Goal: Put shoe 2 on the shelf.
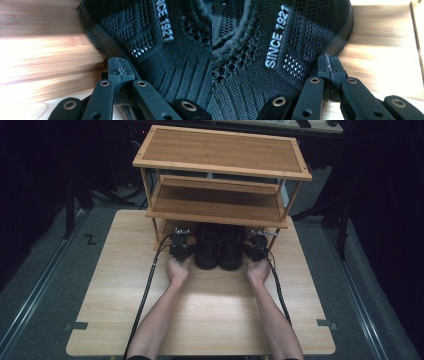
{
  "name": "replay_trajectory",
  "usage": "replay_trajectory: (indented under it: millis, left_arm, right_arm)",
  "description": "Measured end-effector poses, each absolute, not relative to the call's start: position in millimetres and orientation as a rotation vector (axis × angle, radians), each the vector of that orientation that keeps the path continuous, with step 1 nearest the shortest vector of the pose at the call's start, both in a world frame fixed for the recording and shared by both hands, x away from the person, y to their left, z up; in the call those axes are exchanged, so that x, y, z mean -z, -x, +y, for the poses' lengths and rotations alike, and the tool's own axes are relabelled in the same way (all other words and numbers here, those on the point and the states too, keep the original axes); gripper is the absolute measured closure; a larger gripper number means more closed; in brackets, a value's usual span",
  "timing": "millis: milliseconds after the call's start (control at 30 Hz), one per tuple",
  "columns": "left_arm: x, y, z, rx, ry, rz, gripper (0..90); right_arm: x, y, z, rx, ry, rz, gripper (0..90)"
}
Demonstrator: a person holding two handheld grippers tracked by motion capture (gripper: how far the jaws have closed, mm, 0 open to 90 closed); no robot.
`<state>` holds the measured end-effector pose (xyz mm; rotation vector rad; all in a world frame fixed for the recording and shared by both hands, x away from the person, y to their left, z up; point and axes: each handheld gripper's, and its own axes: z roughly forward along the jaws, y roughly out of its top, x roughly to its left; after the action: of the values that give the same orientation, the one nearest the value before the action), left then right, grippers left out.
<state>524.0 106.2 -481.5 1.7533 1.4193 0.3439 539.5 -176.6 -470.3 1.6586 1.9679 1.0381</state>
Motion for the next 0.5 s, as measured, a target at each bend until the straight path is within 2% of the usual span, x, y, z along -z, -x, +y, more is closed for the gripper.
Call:
replay_trajectory:
  millis: [167, 233, 333, 500]
  left_arm:
    - [486, -527, 108, -0.32, -1.741, 1.443, 89.8]
    - [486, -527, 109, -0.343, -1.75, 1.448, 86.9]
    - [485, -526, 113, -0.374, -1.772, 1.444, 72.4]
    - [475, -516, 112, -0.46, -1.829, 1.379, 60.0]
  right_arm:
    - [475, -543, -178, -1.006, -1.676, 1.978, 88.9]
    - [476, -544, -181, -1.023, -1.677, 1.968, 83.6]
    - [476, -542, -186, -1.025, -1.661, 1.962, 73.3]
    - [468, -529, -192, -1.021, -1.622, 1.942, 64.3]
